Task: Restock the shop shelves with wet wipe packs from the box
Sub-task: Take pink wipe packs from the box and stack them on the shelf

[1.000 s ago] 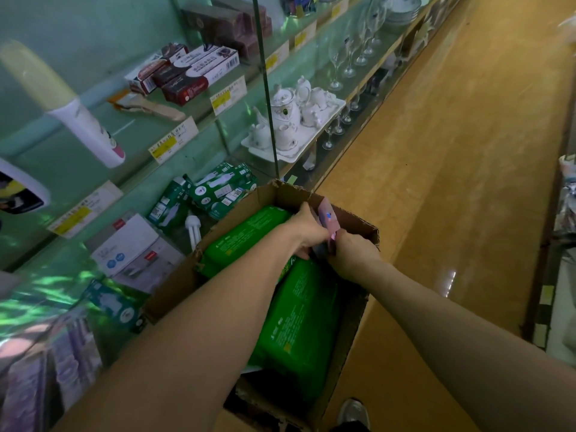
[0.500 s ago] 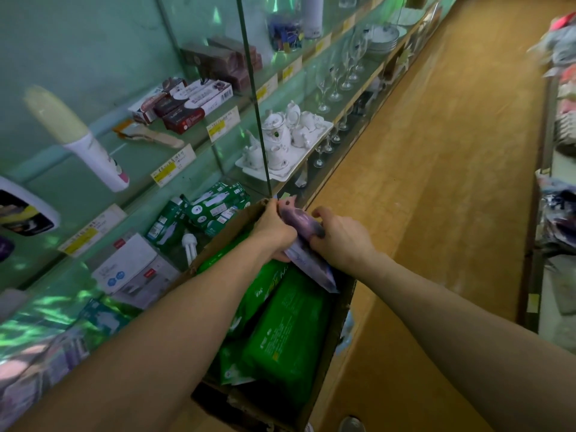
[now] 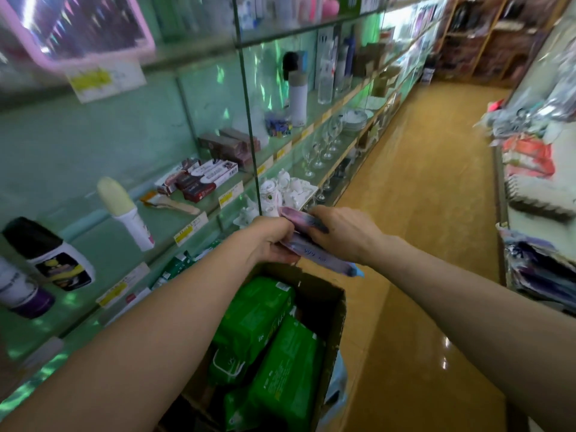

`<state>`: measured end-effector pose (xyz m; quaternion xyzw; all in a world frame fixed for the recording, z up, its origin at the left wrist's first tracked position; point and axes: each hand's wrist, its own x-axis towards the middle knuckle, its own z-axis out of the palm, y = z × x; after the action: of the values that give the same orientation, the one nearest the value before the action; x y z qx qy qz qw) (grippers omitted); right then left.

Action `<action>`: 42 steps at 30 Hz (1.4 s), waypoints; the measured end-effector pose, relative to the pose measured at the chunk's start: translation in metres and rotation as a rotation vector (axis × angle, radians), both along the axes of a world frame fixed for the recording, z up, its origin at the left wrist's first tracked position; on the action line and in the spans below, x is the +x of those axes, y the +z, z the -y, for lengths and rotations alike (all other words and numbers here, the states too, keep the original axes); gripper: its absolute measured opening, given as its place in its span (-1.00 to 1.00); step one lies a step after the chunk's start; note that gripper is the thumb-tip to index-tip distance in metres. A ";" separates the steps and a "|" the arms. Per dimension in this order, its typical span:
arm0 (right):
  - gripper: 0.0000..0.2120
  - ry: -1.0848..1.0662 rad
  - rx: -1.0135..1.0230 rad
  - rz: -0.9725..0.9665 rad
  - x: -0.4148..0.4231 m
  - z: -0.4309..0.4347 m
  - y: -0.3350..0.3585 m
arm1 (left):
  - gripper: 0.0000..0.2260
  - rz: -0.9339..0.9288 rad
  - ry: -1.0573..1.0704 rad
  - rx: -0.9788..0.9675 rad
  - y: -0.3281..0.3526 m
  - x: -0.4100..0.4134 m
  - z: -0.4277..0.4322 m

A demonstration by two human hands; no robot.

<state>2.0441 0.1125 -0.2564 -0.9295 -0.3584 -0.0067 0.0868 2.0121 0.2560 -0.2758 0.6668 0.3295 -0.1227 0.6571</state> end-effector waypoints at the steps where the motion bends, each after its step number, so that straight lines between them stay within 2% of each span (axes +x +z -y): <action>1: -0.68 0.008 -0.012 0.034 0.000 0.005 0.013 | -0.68 0.023 0.002 -0.016 0.010 0.003 0.004; 10: -0.72 -0.109 -0.087 0.294 0.001 0.086 0.122 | -0.73 0.218 -0.209 -0.078 0.117 0.028 0.081; 15: -0.72 -0.217 -0.167 0.429 -0.007 0.157 0.181 | -0.58 0.320 -0.315 -0.096 0.167 0.050 0.143; 20: -0.69 -0.338 -0.241 0.537 -0.029 0.238 0.235 | -0.59 0.425 -0.427 -0.138 0.217 0.057 0.228; 31: -0.62 -0.624 -0.363 0.753 -0.103 0.428 0.324 | -0.71 0.594 -0.716 -0.288 0.313 0.013 0.439; 42: -0.73 -0.851 -0.540 0.927 -0.198 0.559 0.383 | -0.79 0.678 -0.944 -0.411 0.373 -0.046 0.603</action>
<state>1.8466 -0.4461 0.1267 -0.8797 0.0490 -0.3479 -0.3205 1.9664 -0.3474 0.0971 0.6022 -0.2587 -0.2427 0.7152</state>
